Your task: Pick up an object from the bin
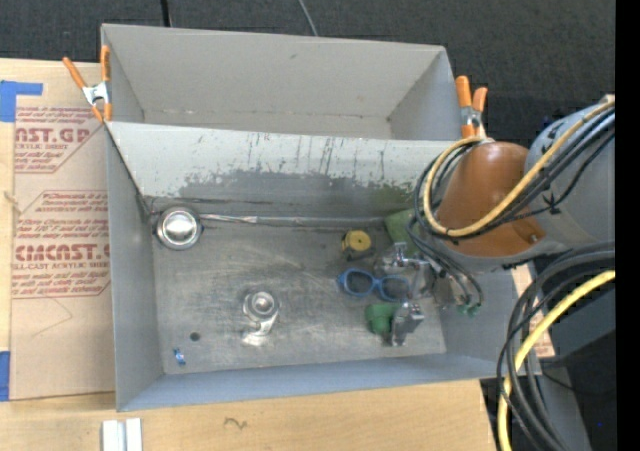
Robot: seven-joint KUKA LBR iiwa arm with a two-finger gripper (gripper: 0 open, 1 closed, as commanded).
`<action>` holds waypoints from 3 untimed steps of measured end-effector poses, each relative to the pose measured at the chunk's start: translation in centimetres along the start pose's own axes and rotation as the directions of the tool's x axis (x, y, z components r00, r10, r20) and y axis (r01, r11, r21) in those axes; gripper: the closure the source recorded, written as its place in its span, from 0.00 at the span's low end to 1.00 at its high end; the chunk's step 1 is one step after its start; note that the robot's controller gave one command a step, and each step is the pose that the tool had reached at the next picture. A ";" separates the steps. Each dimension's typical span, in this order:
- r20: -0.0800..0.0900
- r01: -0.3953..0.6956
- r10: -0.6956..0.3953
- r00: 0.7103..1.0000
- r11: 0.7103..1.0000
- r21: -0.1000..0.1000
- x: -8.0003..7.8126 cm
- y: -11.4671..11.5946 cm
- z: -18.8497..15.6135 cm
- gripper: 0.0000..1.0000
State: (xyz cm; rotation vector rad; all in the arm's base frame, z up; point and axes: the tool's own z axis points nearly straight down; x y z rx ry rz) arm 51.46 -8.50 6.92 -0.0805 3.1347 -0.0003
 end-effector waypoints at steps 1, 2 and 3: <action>0.001 -0.053 0.053 0.999 0.999 -0.001 2.5 -2.1 -0.3 0.00; 0.004 -0.033 0.033 0.999 0.999 0.002 2.7 -0.5 -0.3 0.00; -0.002 -0.034 0.034 0.999 0.999 0.001 2.6 -0.5 -0.4 0.00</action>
Offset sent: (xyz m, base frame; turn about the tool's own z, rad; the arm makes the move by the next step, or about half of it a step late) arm -0.0258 -0.0236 0.0008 0.0517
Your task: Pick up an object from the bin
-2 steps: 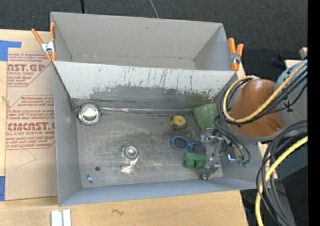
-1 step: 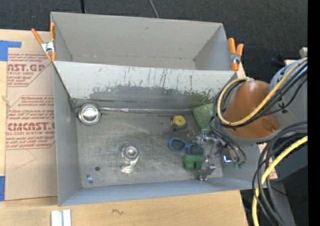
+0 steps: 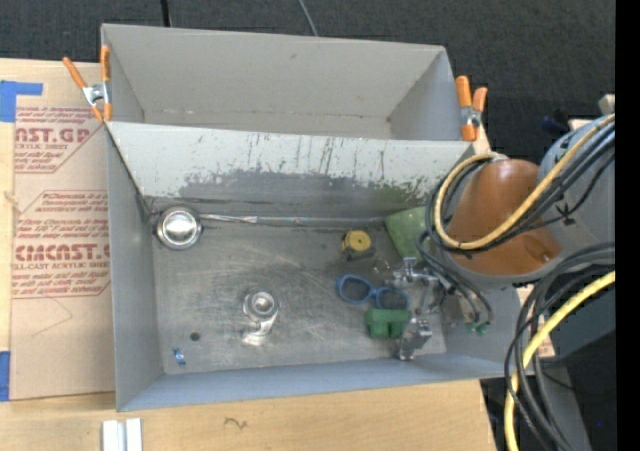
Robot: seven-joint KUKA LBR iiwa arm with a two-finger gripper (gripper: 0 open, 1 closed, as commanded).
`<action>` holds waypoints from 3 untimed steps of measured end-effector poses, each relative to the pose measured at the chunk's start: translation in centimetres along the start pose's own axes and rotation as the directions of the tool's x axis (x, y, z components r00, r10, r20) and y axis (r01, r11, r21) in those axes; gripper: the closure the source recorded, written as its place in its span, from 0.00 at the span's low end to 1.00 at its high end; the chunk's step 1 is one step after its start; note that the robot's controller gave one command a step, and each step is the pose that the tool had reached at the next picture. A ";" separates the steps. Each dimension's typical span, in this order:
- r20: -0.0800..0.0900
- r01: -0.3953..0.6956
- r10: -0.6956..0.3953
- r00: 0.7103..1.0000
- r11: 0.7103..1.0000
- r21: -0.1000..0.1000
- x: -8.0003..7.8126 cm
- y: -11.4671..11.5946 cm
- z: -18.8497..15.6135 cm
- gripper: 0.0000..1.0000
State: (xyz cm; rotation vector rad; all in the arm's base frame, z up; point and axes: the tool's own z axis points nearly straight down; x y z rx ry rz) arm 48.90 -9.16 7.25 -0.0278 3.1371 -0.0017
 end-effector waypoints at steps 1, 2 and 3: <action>0.007 -0.050 0.050 0.999 0.999 0.002 0.3 1.2 0.0 0.00; 0.000 -0.050 0.050 0.999 0.999 0.000 0.5 1.3 0.0 1.00; 0.003 -0.049 0.049 0.999 0.999 0.000 0.3 1.3 -7.4 1.00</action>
Offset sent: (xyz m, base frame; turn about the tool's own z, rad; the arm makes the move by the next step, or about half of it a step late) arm -0.0066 0.0133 -0.0025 0.0496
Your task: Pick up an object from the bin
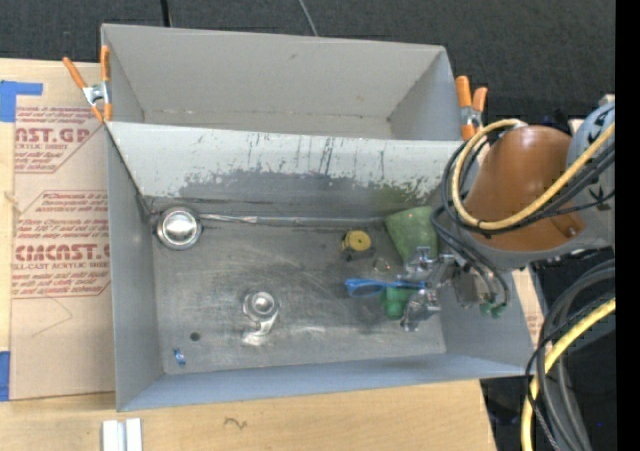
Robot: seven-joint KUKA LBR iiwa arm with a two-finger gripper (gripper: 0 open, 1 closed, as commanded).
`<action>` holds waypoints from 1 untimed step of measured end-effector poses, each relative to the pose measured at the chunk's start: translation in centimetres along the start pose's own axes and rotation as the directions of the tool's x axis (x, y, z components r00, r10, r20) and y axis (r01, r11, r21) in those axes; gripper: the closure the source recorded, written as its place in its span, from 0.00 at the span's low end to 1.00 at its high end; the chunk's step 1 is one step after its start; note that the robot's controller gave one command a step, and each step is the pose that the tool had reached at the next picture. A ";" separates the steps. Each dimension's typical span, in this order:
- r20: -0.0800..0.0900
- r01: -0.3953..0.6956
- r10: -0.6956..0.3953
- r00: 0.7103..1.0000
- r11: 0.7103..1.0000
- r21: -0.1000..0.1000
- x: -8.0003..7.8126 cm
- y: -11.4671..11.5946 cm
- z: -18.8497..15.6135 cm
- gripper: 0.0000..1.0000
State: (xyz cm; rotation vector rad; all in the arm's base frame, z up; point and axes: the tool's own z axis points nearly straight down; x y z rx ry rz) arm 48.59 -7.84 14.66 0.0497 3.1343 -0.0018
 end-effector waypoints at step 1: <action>-0.004 0.000 0.000 1.000 1.000 -0.001 -0.1 0.0 -1.7 1.00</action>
Offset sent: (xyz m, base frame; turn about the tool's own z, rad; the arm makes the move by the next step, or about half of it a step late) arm 0.0001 0.0001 0.0160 0.0000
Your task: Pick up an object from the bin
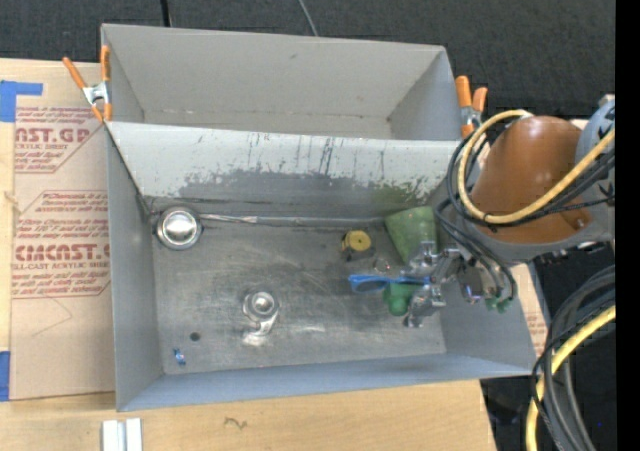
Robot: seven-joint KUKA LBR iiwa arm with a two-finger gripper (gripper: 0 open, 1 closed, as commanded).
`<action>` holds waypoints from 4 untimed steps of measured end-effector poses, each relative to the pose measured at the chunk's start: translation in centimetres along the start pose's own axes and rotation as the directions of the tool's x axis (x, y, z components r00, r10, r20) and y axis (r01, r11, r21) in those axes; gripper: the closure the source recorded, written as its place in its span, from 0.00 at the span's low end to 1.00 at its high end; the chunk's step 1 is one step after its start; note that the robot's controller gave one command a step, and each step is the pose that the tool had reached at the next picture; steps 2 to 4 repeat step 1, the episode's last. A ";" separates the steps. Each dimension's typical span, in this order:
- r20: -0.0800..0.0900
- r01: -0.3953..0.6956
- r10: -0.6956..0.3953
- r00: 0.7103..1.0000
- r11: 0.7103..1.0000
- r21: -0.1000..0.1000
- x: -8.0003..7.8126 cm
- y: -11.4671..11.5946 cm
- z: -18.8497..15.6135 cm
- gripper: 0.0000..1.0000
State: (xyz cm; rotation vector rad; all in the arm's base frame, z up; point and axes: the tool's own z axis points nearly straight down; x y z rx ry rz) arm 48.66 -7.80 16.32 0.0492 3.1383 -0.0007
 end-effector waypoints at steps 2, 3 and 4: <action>0.002 0.000 0.000 1.000 1.000 0.000 -0.1 0.0 -3.4 1.00; 0.002 0.000 0.000 1.000 1.000 0.000 -0.1 0.0 -3.4 1.00; 0.002 0.000 0.000 1.000 1.000 0.000 -0.1 0.0 -3.4 1.00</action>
Offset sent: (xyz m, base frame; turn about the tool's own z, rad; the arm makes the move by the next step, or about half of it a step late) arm 0.0000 -0.0003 0.0322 0.0000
